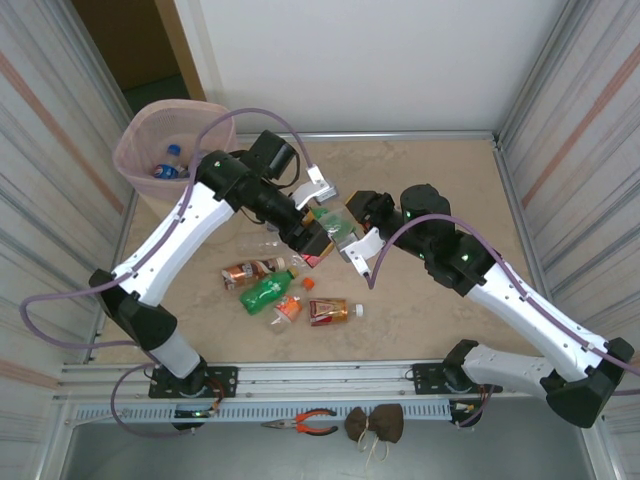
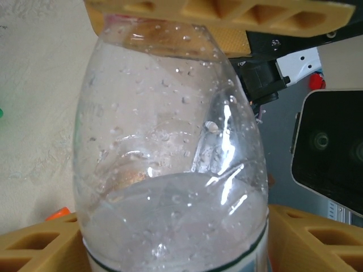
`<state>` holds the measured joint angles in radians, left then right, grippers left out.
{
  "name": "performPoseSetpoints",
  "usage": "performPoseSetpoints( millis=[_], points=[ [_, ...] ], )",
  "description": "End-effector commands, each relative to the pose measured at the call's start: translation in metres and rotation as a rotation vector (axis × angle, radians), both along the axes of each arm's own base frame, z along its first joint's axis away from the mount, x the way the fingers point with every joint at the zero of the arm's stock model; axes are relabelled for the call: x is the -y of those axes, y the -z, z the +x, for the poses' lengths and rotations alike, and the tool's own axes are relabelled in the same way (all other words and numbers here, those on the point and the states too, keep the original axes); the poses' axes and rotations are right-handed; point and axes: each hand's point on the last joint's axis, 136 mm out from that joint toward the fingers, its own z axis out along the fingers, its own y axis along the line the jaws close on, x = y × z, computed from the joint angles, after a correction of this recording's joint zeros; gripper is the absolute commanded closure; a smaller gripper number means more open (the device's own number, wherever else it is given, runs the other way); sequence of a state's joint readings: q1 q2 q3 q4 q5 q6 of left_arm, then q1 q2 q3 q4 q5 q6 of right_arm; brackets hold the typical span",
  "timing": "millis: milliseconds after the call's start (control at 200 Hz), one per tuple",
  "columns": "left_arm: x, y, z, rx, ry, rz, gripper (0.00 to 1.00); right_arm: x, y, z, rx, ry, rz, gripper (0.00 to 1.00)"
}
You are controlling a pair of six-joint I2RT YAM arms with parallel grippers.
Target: Put the plastic bottles in the bin
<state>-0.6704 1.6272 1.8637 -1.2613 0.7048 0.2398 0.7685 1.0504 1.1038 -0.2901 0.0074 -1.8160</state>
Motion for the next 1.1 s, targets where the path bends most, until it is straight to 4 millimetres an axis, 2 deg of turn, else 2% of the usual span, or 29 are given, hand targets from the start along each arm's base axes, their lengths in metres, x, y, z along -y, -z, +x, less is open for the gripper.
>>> performPoseSetpoints(
  millis=[0,210,255,321,366,546,616,696,782,1097],
  points=[
    [0.002,-0.003,-0.004,0.004,0.029,0.005,0.29,-0.001,-0.027,0.002,0.062,0.009,0.040,0.95],
    [0.003,-0.005,-0.001,0.004,0.038,0.021,0.44,-0.002,-0.028,0.001,0.062,0.000,0.039,0.96],
    [0.003,-0.005,-0.001,-0.005,0.043,0.027,0.43,-0.001,-0.028,0.001,0.064,0.005,0.037,0.96],
    [0.003,-0.005,-0.002,-0.015,0.050,0.036,0.33,-0.001,-0.028,0.002,0.068,0.010,0.038,0.96],
    [0.004,-0.005,-0.004,-0.021,0.060,0.028,0.32,0.000,-0.029,0.002,0.072,0.014,0.039,0.96],
    [0.010,-0.008,-0.009,-0.081,0.053,-0.025,0.41,0.000,-0.029,0.002,0.073,0.011,0.040,0.96],
    [0.007,-0.004,-0.010,-0.078,0.046,-0.011,0.41,-0.001,-0.029,0.001,0.072,0.007,0.041,0.96],
    [0.005,0.000,-0.011,-0.086,0.041,-0.005,0.35,0.000,-0.030,0.001,0.073,0.008,0.042,0.96],
    [0.004,0.002,-0.013,-0.093,0.037,-0.002,0.35,-0.001,-0.031,0.001,0.072,0.003,0.045,0.96],
    [0.003,0.004,-0.016,-0.109,0.042,-0.002,0.45,-0.001,-0.031,-0.002,0.060,-0.005,0.062,0.95]
  ],
)
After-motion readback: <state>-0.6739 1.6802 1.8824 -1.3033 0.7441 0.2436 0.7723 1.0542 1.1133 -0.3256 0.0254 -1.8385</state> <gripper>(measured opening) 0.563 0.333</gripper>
